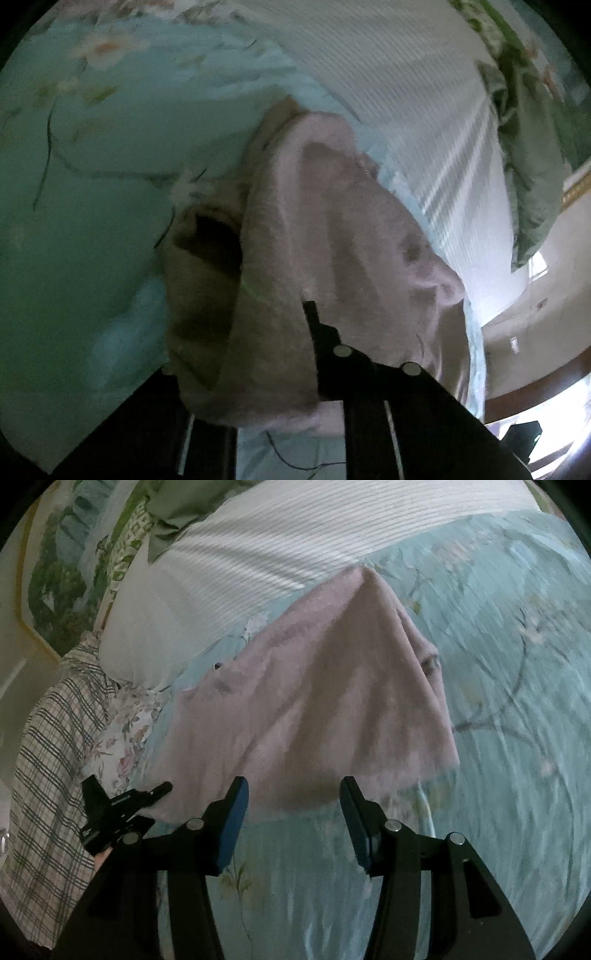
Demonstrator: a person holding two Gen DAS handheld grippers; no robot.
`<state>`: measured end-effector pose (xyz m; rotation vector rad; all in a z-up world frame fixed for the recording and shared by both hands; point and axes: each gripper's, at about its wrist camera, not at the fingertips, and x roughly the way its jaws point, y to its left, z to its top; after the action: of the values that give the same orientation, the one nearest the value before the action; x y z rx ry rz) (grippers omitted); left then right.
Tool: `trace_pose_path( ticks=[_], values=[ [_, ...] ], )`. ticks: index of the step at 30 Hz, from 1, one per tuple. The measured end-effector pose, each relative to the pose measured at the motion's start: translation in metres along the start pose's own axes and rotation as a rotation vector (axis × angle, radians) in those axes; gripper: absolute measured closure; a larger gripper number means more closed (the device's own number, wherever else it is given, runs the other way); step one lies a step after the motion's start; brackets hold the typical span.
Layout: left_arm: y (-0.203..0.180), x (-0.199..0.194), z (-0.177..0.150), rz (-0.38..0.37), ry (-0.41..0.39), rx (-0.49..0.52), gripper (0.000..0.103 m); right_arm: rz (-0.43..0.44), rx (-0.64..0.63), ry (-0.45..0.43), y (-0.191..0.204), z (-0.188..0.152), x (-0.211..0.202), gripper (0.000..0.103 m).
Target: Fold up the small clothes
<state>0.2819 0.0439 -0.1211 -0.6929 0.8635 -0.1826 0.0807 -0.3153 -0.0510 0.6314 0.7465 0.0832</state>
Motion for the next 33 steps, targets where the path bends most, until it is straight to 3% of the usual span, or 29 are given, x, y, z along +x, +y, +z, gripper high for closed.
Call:
trace_pose_path(
  ticks=[8,15,17,19,20,23,30,32,33],
  values=[
    [-0.090,-0.019,-0.010,-0.023,-0.062,0.287,0.097,0.051,0.013,-0.003,-0.004,0.039,0.011,0.050],
    [-0.183,0.001,-0.056,-0.030,-0.039,0.601,0.097,0.182,0.054,0.061,-0.003,0.079,0.034,0.050],
    [-0.201,0.015,-0.074,-0.016,-0.008,0.684,0.097,0.232,0.055,0.108,0.001,0.088,0.047,0.044],
    [-0.210,0.031,-0.089,0.007,0.029,0.743,0.097,0.250,0.055,0.152,0.003,0.094,0.063,0.031],
    [-0.213,0.040,-0.096,0.023,0.048,0.767,0.097,0.260,0.053,0.178,0.004,0.096,0.072,0.031],
    [-0.213,0.056,-0.108,0.041,0.084,0.801,0.097,0.278,0.057,0.255,0.008,0.097,0.102,0.031],
    [-0.211,0.059,-0.106,0.017,0.104,0.787,0.097,0.311,-0.012,0.294,0.036,0.116,0.153,0.031],
    [-0.207,0.057,-0.103,0.009,0.108,0.776,0.097,0.333,0.011,0.301,0.041,0.128,0.175,0.038],
    [-0.202,0.055,-0.101,0.007,0.110,0.771,0.097,0.336,0.023,0.301,0.041,0.133,0.182,0.050]
  ],
)
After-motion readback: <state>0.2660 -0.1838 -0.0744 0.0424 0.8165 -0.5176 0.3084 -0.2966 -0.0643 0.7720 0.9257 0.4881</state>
